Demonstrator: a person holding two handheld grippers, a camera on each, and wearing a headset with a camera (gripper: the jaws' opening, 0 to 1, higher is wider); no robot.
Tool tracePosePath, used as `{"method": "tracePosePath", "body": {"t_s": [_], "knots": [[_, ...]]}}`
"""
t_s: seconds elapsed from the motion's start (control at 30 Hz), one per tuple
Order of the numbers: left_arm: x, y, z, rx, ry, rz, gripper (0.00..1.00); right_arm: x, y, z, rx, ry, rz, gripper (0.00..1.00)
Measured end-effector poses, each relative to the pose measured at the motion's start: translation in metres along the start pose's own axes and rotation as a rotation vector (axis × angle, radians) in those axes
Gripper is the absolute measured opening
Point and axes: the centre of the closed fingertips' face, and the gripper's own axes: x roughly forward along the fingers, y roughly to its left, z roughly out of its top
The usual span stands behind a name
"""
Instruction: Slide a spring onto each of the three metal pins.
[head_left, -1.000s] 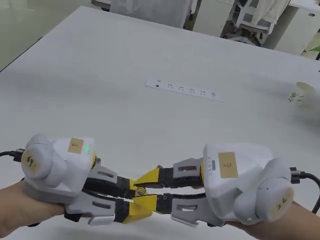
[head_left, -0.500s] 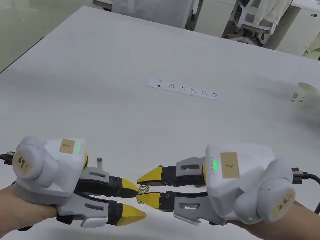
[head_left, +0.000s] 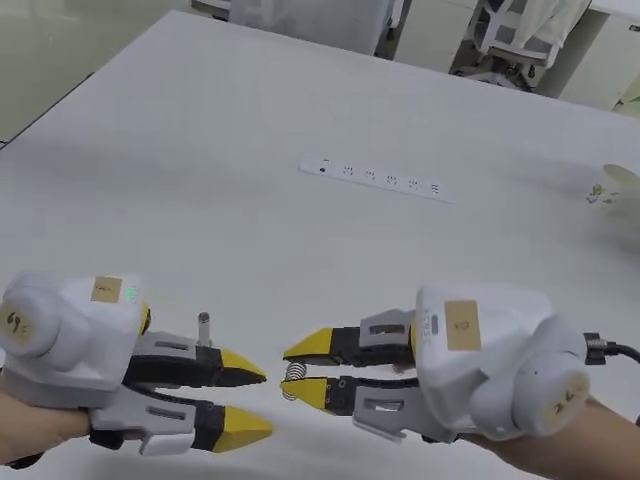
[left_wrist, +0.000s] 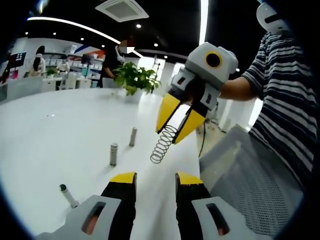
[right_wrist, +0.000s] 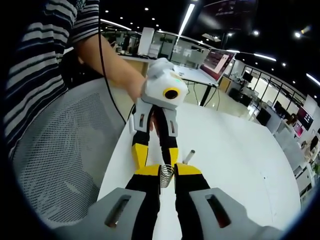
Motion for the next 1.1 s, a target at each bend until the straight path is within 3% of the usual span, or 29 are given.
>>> {"method": "tracePosePath", "body": {"t_s": [0.67, 1.1], "knots": [[-0.041, 0.028, -0.008, -0.054, -0.031, 0.152, 0.51, 0.004, -0.011, -0.01, 0.021, 0.014, -0.041, 0.07], [-0.065, 0.044, -0.018, -0.078, -0.041, 0.258, 0.76, 0.007, -0.015, -0.013, 0.03, 0.012, -0.062, 0.07]]}}
